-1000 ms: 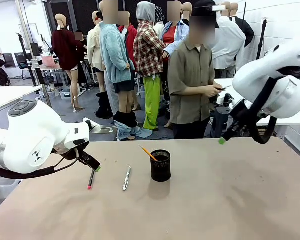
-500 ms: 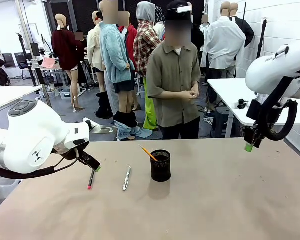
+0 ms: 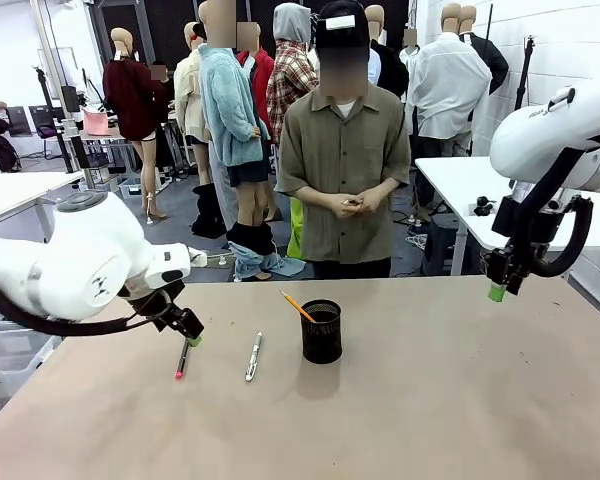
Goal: Place the pens into the pen holder.
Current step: Pick up a writing instrument from the table and place it into the Pen holder.
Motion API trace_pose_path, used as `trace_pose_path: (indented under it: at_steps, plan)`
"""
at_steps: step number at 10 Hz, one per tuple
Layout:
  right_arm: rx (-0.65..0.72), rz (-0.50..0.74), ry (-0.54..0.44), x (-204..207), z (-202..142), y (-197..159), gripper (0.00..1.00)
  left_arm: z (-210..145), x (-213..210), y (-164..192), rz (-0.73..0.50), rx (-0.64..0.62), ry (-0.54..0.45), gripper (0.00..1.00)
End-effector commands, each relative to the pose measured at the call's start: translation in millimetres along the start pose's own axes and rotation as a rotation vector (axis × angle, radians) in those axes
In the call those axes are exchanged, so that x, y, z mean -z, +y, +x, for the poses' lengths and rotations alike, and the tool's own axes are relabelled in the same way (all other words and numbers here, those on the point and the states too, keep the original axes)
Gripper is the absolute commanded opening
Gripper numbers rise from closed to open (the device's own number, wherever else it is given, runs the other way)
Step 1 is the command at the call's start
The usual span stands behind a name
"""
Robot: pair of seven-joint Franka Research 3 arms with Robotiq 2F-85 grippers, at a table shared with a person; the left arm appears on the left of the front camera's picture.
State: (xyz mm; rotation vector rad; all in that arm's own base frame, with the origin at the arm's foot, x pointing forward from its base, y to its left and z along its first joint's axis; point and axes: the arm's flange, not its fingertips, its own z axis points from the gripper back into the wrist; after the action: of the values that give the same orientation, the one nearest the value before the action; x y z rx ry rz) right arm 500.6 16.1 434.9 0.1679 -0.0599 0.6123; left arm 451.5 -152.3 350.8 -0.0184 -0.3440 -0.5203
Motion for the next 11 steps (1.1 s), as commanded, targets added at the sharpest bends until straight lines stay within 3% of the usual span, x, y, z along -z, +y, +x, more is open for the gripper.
trace_pose_path:
  at_steps: [1, 5, 9, 11]
  plan:
    - [-0.008, -0.003, -0.001, 1.2, -3.8, 0.9, 0.59, 29.7, 13.9, 1.2, -0.046, -0.051, 0.097, 1.0]
    - [-0.008, -0.003, -0.001, 1.2, -3.8, 0.9, 0.59, 37.8, 42.8, 19.6, -0.033, -0.152, 0.186, 1.0]
    - [-0.008, -0.003, -0.001, 1.2, -3.8, 0.9, 0.59, 30.8, 63.3, 27.3, -0.083, -0.152, 0.219, 0.98]
    - [-0.008, -0.003, -0.001, 1.2, -3.8, 0.9, 0.59, 29.0, 66.0, 28.6, -0.087, -0.143, 0.238, 0.61]
